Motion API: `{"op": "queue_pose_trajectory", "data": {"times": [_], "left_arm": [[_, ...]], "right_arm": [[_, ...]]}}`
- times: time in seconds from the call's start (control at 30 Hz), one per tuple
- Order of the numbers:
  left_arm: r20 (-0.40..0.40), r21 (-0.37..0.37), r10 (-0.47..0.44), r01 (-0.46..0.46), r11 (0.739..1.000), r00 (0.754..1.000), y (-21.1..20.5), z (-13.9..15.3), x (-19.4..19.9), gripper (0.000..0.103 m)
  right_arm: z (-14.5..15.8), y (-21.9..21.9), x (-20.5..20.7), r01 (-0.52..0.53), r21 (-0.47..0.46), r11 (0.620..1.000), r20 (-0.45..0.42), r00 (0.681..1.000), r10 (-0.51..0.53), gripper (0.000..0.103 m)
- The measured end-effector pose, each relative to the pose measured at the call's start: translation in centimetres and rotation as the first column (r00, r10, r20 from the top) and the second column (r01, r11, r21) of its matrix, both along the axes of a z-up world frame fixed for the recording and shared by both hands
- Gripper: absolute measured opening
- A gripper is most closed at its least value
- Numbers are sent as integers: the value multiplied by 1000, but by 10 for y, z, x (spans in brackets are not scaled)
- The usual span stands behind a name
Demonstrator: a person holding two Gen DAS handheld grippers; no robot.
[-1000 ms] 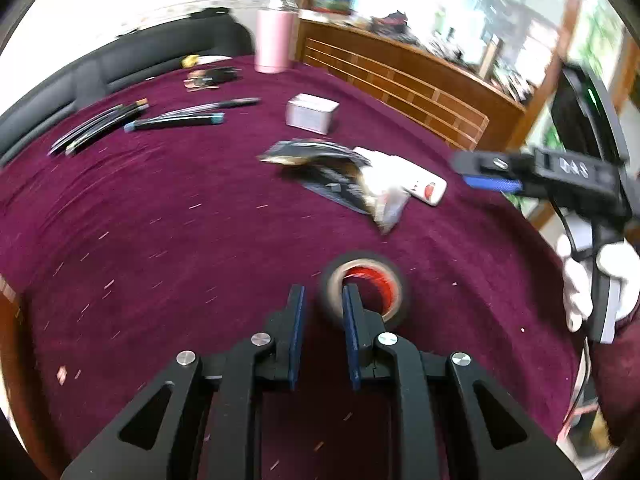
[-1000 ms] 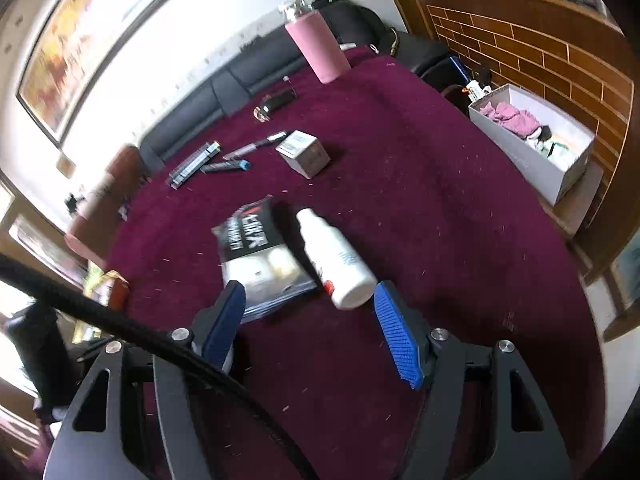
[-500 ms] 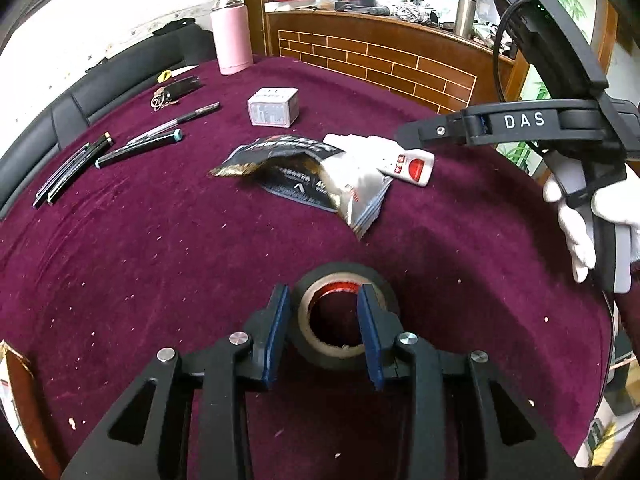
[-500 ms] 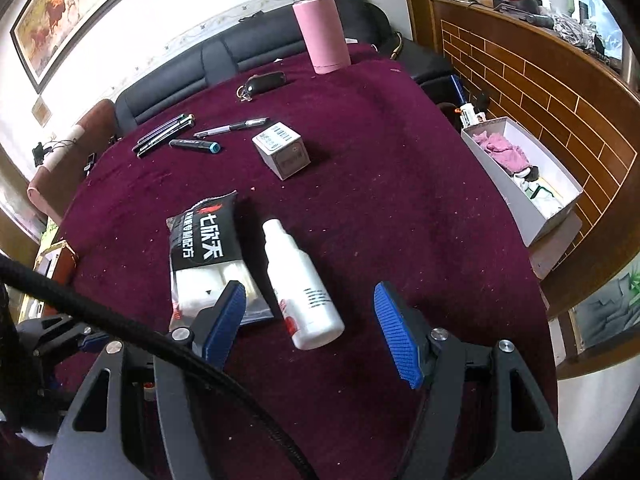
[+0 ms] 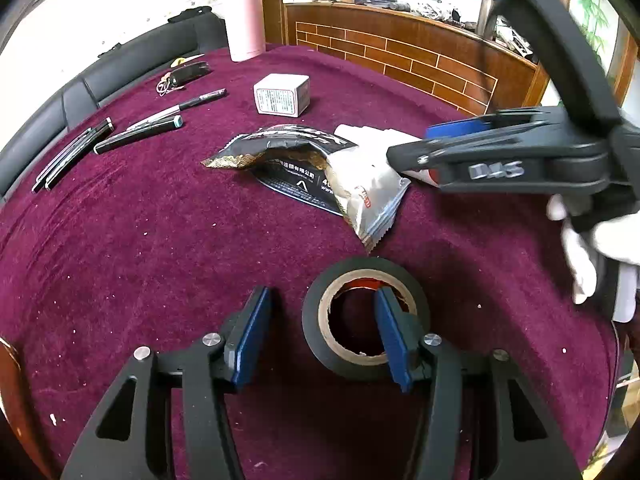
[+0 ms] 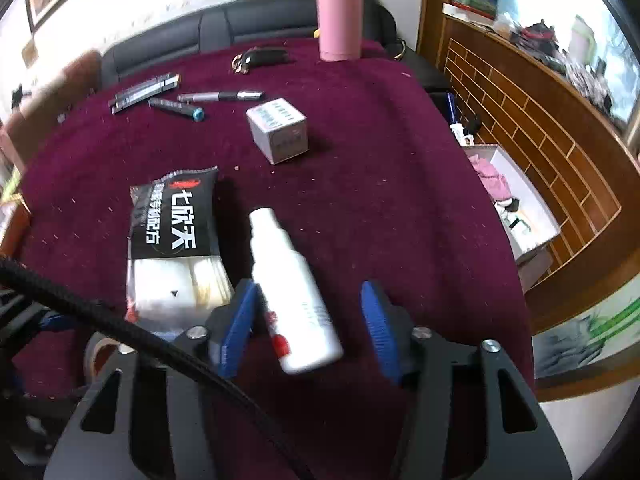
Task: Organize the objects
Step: 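Grasp the white spray bottle with right tool while left holds the tape, then carry the tape roll and spray bottle into the tray and open both tools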
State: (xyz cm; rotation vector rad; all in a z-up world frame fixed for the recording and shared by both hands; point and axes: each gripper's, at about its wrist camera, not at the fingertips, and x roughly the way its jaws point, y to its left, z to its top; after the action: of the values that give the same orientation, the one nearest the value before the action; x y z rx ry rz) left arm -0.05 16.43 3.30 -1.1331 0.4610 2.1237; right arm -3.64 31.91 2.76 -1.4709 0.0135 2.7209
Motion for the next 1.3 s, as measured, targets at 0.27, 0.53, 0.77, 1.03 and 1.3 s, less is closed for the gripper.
{"op": "queue_pose_trajectory", "data": {"times": [0.27,0.53,0.77,1.03,1.3], "left_arm": [[79,110,-16,7,994,997,-25,7,6,11],[92,161,56,-71,984,994,-65,16,19,11],[25,160,167,-169,973,986,-107,32,39,11],[-87,167,347,-330,929,934,-179,54,55,11],[-158,196,489,-458,867,858,-254,66,66,12]], "right_arm": [[-2,-15,8,-35,-5,999,33,999,35,27],[10,-7,61,-5,-167,986,4,1000,6,27],[25,-50,93,-95,-239,966,-32,995,90,27],[48,-141,105,-279,-250,927,-81,960,267,27],[64,-229,108,-425,-244,872,-112,905,410,28]]}}
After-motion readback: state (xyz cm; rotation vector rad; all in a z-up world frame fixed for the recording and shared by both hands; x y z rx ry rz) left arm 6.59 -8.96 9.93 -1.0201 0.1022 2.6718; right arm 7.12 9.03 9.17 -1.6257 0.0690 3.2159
